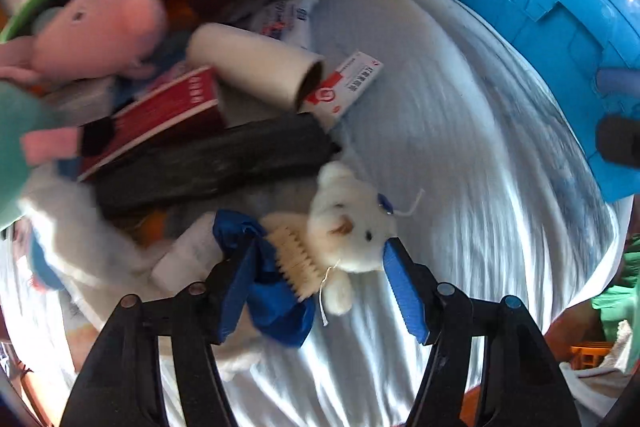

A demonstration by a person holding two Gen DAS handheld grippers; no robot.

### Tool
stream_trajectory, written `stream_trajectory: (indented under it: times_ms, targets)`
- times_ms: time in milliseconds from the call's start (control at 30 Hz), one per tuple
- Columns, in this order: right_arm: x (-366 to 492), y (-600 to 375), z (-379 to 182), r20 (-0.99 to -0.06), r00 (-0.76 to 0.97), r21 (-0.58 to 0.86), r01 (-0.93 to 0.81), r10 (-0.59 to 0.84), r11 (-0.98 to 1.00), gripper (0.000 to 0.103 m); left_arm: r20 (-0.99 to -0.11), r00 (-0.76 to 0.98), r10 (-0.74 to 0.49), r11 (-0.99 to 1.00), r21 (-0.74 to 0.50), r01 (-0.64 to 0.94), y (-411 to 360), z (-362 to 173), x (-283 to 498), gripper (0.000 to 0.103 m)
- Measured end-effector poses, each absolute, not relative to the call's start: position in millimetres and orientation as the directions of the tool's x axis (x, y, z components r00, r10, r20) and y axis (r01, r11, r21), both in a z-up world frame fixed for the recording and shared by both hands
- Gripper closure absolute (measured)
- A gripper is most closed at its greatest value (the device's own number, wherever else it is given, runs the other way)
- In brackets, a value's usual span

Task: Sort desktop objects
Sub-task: 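Move both tools back to the pile toward the plush bear and ointment box, then grasp the white plush bear in blue with left tool while right tool grasps the red-white ointment box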

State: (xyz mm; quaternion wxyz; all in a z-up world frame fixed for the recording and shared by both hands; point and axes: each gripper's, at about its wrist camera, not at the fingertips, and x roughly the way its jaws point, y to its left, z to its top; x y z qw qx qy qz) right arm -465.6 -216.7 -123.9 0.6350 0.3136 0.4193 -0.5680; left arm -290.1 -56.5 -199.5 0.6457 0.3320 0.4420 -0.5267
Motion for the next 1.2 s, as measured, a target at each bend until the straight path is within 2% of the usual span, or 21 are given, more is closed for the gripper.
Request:
stream_trajectory:
  times_ms: [33, 100, 133, 167, 233, 267, 400, 500, 600, 633, 667, 700, 733, 767, 900, 1000, 1067, 1167, 1200]
  targets:
    - [-468, -218, -125, -0.889, 0.002, -0.074, 0.986, -0.458, 0.149, 0.0, -0.915, 0.047, -0.4, 0.228, -0.05, 0.973, -58, -199, -289, 0.041]
    - [-469, -221, -128, -0.888, -0.006, -0.077, 0.988, -0.46, 0.135, 0.0, -0.905, 0.025, -0.424, 0.263, -0.097, 0.96, -57, -195, -282, 0.051]
    - [-469, -222, -128, -0.885, -0.015, -0.085, 0.988, -0.466, 0.13, 0.0, -0.899, 0.019, -0.438, 0.29, -0.121, 0.949, -53, -191, -279, 0.06]
    - [-468, -223, -129, -0.883, -0.024, -0.089, 0.989, -0.469, 0.118, 0.0, -0.888, 0.018, -0.459, 0.323, -0.148, 0.935, -44, -182, -275, 0.074]
    - [-467, -224, -128, -0.877, -0.034, -0.093, 0.991, -0.479, 0.099, 0.0, -0.877, 0.034, -0.479, 0.366, -0.165, 0.916, -32, -171, -269, 0.085]
    - [-465, -225, -130, -0.876, -0.036, -0.095, 0.991, -0.481, 0.098, 0.0, -0.87, 0.071, -0.489, 0.402, -0.152, 0.903, -22, -163, -265, 0.098]
    - [-442, -228, -134, -0.867, -0.014, -0.111, 0.98, -0.499, 0.164, 0.0, -0.859, 0.173, -0.481, 0.511, -0.115, 0.852, 2, -156, -252, 0.099]
    - [-426, -238, -136, -0.865, 0.02, -0.091, 0.976, -0.501, 0.197, 0.003, -0.868, 0.141, -0.475, 0.526, -0.151, 0.837, 11, -164, -248, 0.099]
    - [-421, -249, -141, -0.872, 0.033, -0.076, 0.976, -0.489, 0.202, 0.033, -0.88, 0.134, -0.455, 0.518, -0.139, 0.844, 9, -168, -256, 0.096]
    - [-421, -251, -143, -0.876, 0.03, -0.078, 0.976, -0.481, 0.202, 0.036, -0.88, 0.147, -0.451, 0.513, -0.121, 0.85, 10, -169, -258, 0.089]
    - [-422, -253, -146, -0.881, 0.028, -0.076, 0.977, -0.472, 0.201, 0.036, -0.88, 0.155, -0.45, 0.504, -0.107, 0.857, 9, -172, -260, 0.077]
    - [-424, -253, -149, -0.885, 0.023, -0.078, 0.977, -0.465, 0.196, 0.036, -0.879, 0.154, -0.451, 0.491, -0.1, 0.865, 8, -173, -263, 0.068]
    - [-426, -252, -151, -0.887, 0.02, -0.078, 0.978, -0.461, 0.192, 0.036, -0.88, 0.149, -0.451, 0.469, -0.091, 0.878, 5, -174, -265, 0.052]
    - [-429, -252, -154, -0.891, 0.017, -0.077, 0.979, -0.454, 0.187, 0.036, -0.879, 0.147, -0.454, 0.437, -0.076, 0.896, 0, -173, -268, 0.043]
    - [-441, -249, -164, -0.9, 0.019, -0.059, 0.985, -0.435, 0.164, 0.035, -0.888, 0.156, -0.432, 0.271, 0.037, 0.962, -27, -184, -285, 0.042]
    - [-450, -253, -168, -0.903, 0.016, -0.047, 0.99, -0.429, 0.135, 0.028, -0.916, 0.12, -0.383, 0.208, 0.04, 0.977, -50, -206, -291, 0.041]
    - [-456, -255, -169, -0.902, 0.019, -0.037, 0.992, -0.431, 0.121, 0.025, -0.905, 0.081, -0.418, 0.245, -0.026, 0.969, -56, -206, -284, 0.065]
    - [-459, -260, -169, -0.899, 0.019, -0.036, 0.993, -0.437, 0.117, 0.025, -0.882, 0.046, -0.469, 0.341, -0.133, 0.931, -45, -189, -268, 0.067]
    - [-459, -263, -169, -0.898, 0.02, -0.037, 0.992, -0.44, 0.12, 0.025, -0.874, 0.065, -0.481, 0.37, -0.135, 0.919, -39, -183, -264, 0.067]
